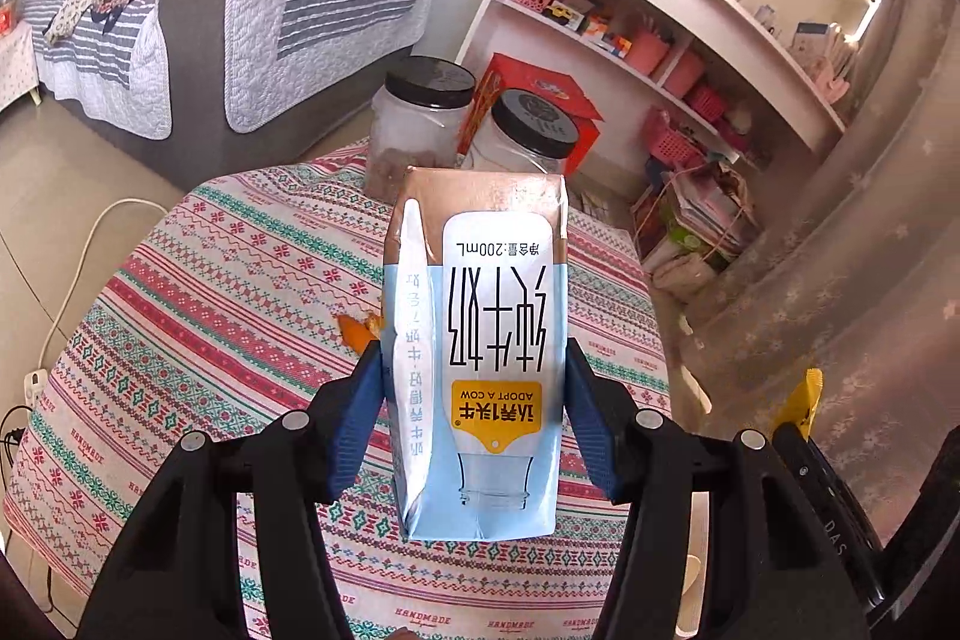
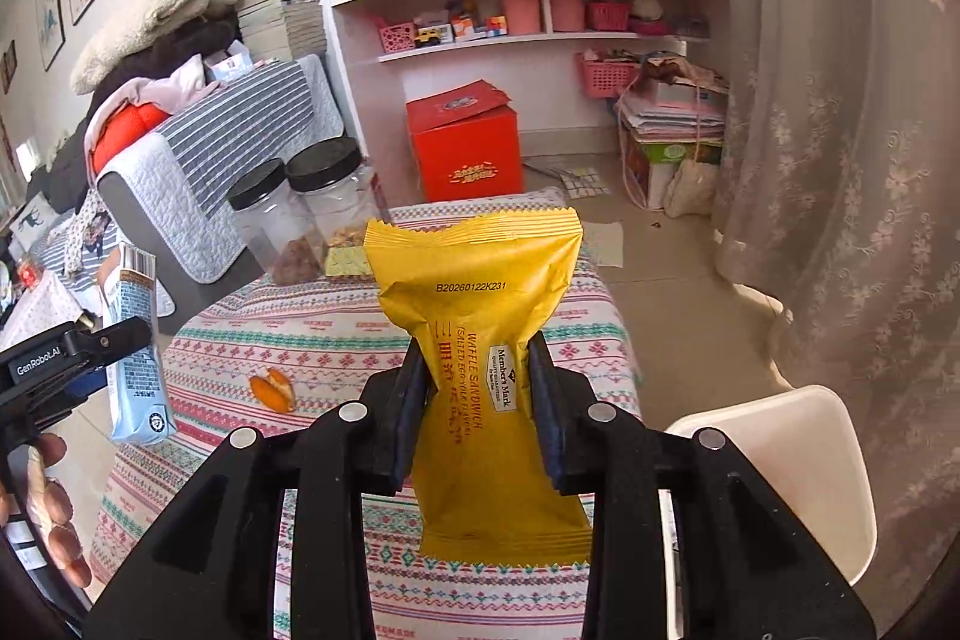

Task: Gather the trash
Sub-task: 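Carry the milk carton and yellow packet to the white bin and release both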

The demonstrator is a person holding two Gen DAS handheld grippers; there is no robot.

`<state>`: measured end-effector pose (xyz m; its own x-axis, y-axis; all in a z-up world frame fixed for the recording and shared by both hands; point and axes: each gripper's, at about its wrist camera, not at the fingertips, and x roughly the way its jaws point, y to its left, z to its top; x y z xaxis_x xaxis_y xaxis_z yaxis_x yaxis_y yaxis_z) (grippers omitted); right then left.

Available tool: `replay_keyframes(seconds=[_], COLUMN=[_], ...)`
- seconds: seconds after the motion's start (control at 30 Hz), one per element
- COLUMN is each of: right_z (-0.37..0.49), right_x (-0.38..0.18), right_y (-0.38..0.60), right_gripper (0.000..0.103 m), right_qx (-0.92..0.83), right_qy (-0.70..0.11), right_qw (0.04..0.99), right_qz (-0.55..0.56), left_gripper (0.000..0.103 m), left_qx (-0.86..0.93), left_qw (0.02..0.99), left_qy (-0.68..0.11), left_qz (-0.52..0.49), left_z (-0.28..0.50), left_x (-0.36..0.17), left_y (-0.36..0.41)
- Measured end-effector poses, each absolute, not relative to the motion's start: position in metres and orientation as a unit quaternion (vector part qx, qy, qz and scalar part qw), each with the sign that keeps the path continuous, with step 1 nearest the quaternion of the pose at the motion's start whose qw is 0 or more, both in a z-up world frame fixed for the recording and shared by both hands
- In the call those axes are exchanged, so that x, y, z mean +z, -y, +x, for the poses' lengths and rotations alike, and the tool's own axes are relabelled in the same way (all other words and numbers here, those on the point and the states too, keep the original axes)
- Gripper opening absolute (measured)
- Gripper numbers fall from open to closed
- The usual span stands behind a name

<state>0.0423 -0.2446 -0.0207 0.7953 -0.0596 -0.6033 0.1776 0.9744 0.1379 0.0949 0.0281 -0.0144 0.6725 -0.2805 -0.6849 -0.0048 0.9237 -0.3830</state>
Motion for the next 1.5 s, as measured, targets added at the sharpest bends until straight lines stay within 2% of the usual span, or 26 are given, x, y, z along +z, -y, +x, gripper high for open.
replay_keyframes(seconds=[0.6,0.73,0.87,0.93,1.03,1.5], right_z=[-0.027,-0.04,-0.056,-0.063,-0.073,-0.103], right_x=[-0.067,-0.078,-0.086,-0.091,-0.095,-0.114], right_y=[0.36,0.367,0.369,0.37,0.372,0.362], right_gripper=[0.034,0.051,0.081,0.081,0.089,0.089], right_qx=[-0.233,-0.255,-0.302,-0.31,-0.322,-0.305], right_qy=[-0.337,-0.343,-0.34,-0.341,-0.34,-0.362], right_qw=[0.899,0.889,0.875,0.872,0.867,0.864], right_qz=[0.152,0.167,0.167,0.167,0.167,0.17], left_gripper=[0.057,0.057,0.057,0.057,0.057,0.058], left_qx=[-0.155,-0.194,-0.241,-0.266,-0.291,-0.362], left_qw=[0.882,0.87,0.861,0.853,0.845,0.797], left_qy=[-0.419,-0.432,-0.433,-0.437,-0.44,-0.479], left_qz=[-0.147,-0.138,-0.116,-0.109,-0.089,-0.061], left_z=[0.092,0.094,0.091,0.088,0.082,0.072], left_x=[-0.023,-0.024,-0.02,-0.019,-0.021,-0.046], left_y=[0.068,0.101,0.141,0.161,0.191,0.279])
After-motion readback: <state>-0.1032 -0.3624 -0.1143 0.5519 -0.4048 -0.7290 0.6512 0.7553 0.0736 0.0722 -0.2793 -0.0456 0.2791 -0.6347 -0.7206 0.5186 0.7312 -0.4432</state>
